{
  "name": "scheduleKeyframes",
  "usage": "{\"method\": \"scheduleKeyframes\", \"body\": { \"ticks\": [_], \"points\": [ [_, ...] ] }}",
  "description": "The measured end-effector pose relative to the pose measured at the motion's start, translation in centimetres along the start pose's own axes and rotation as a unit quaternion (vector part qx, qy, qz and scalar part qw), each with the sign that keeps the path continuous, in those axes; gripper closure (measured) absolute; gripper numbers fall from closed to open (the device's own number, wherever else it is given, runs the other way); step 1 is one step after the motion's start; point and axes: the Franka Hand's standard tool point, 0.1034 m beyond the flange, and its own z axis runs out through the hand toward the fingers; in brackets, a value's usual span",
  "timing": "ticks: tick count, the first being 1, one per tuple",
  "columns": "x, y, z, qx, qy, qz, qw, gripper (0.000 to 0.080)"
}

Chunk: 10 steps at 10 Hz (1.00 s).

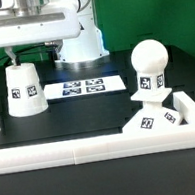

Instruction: Assemble lamp

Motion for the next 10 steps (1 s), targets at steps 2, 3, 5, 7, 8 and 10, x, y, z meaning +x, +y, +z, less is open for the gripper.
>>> {"method": "scheduleKeyframes", "body": {
  "ticks": [2,3,5,7,8,10],
  "points": [
    [-0.1,0.2,1.1,-0.002,-0.001,-0.004,1.000,0.0101],
    [-0.2,0.2,1.4,-0.002,-0.004,-0.005,1.000,0.0101],
    [-0.5,0.2,1.9,-0.002,-0.009,-0.008,1.000,0.0101],
    [-0.5,0.1,1.9,-0.002,-0.010,-0.009,1.000,0.0215],
    [-0.5,0.1,1.9,-0.002,-0.010,-0.009,1.000,0.0353],
    [-0.5,0.1,1.9,-0.002,-0.010,-0.009,1.000,0.0538]
  ]
}}
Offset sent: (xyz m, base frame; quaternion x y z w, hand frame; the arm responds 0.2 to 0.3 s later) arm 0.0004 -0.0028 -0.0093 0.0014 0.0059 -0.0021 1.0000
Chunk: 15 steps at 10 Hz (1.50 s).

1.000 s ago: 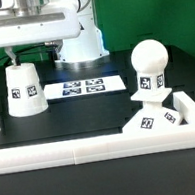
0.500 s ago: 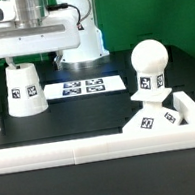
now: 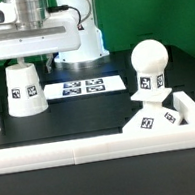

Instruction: Assemble lamp

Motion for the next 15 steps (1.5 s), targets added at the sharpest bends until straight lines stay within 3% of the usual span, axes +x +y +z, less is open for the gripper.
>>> {"method": "scheduleKeyframes", "body": {
  "ticks": [1,7,10,11,12,15],
  "points": [
    [0.0,0.0,0.0,0.000,0.000,0.000,1.000,0.0735],
    [0.1,-0.2,-0.2,0.000,0.000,0.000,1.000,0.0756],
    [1.5,-2.8,-2.5,0.007,-0.002,-0.009,1.000,0.0755],
    [2.5,-3.9,-3.9,0.014,0.000,-0.014,1.000,0.0755],
    [3.7,-5.0,-5.2,0.029,0.006,-0.010,1.000,0.0755],
    [6.6,-8.2,-7.7,0.034,0.027,-0.027,0.999,0.0755]
  ]
}}
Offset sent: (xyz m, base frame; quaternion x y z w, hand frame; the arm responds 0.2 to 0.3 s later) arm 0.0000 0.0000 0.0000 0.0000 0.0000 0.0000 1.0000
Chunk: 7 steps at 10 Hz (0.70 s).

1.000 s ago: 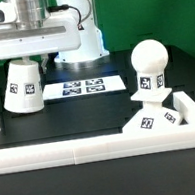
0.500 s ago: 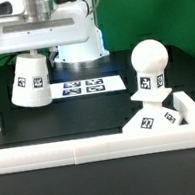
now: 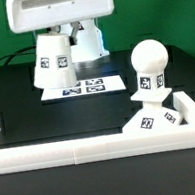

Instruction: Assemble lamp

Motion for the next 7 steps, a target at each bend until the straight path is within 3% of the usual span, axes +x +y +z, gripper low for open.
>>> {"method": "scheduleKeyframes", "body": {
  "ticks": [2,7],
  "points": [
    [1.88,-1.76,-1.47,-0.004,0.009,0.012,1.000,0.0755],
    [1.72,-1.96,-1.33,-0.001,0.003,0.011,1.000,0.0755]
  ]
}}
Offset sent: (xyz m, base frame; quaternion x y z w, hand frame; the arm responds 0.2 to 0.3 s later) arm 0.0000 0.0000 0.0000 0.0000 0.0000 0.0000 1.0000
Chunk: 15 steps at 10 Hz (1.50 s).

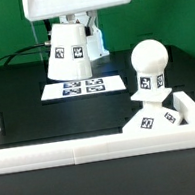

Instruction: Assemble lamp

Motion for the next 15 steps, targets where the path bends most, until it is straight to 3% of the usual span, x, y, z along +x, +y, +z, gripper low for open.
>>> {"method": "scheduleKeyframes", "body": {
  "ticks": [1,3,8,11,12,15],
  "points": [
    [0.2,-1.0,-0.7,0.009,-0.010,-0.002,1.000,0.0755],
    [2.2,-2.8,-3.1,0.020,-0.018,-0.013,1.000,0.0755],
    [6.8,-6.9,-6.4,0.018,-0.007,-0.022,1.000,0.0755],
    [8.1,-7.4,-7.9,0.016,-0.024,-0.010,1.000,0.0755],
    [8.1,-7.4,-8.0,0.006,-0.031,-0.010,0.999,0.0755],
    [8.0,-7.3,-7.8,0.007,-0.031,-0.010,0.999,0.0755]
  ]
}}
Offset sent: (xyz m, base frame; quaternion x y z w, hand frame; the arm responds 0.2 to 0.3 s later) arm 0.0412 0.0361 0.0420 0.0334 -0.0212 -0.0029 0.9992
